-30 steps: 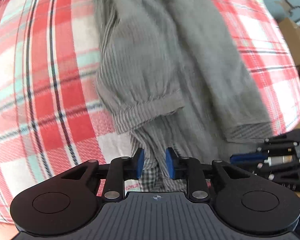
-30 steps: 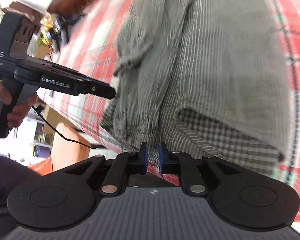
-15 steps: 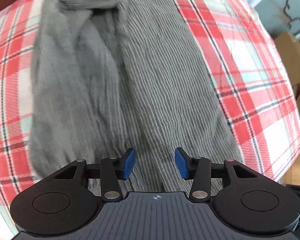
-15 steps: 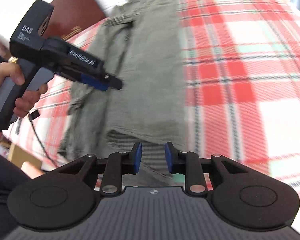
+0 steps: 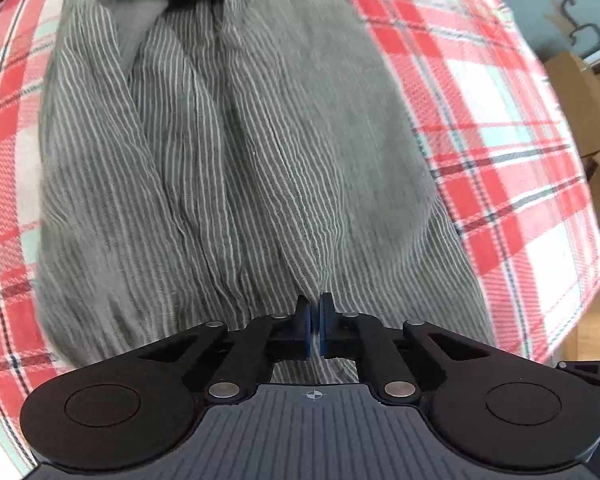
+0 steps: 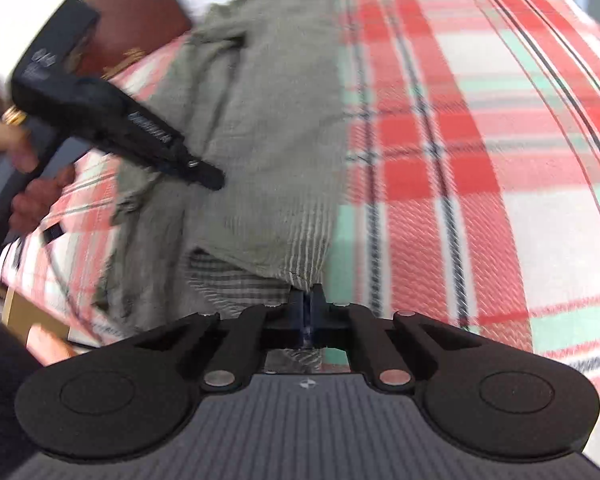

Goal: Fold clothes

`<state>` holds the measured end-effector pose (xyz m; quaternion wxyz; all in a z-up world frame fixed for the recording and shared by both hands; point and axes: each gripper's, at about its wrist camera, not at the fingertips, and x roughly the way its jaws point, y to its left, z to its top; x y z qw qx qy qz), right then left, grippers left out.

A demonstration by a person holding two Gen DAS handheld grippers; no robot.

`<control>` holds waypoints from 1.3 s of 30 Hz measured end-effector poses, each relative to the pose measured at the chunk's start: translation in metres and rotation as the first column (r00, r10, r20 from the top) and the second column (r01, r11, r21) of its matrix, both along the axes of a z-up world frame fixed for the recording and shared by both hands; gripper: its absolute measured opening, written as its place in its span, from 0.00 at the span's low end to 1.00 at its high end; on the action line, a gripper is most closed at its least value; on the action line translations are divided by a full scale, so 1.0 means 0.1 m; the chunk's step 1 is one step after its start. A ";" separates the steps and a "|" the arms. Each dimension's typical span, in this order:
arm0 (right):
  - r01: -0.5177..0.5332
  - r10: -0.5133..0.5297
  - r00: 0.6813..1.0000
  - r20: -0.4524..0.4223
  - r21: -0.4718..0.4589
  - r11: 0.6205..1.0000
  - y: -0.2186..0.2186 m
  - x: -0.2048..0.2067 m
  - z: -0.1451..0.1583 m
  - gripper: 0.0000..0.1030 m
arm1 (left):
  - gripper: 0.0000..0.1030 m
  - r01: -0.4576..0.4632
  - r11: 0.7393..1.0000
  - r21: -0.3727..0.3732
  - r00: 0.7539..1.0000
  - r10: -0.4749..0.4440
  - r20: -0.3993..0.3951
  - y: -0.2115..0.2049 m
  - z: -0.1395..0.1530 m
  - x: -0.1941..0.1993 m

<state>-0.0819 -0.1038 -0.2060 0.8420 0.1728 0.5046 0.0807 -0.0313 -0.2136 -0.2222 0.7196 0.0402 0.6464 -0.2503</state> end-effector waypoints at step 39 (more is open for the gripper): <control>-0.307 0.297 0.951 0.089 0.133 0.942 0.80 1.31 0.26 0.44 | 0.60 -0.287 0.958 0.003 0.951 0.284 0.120 1.30 0.24 0.44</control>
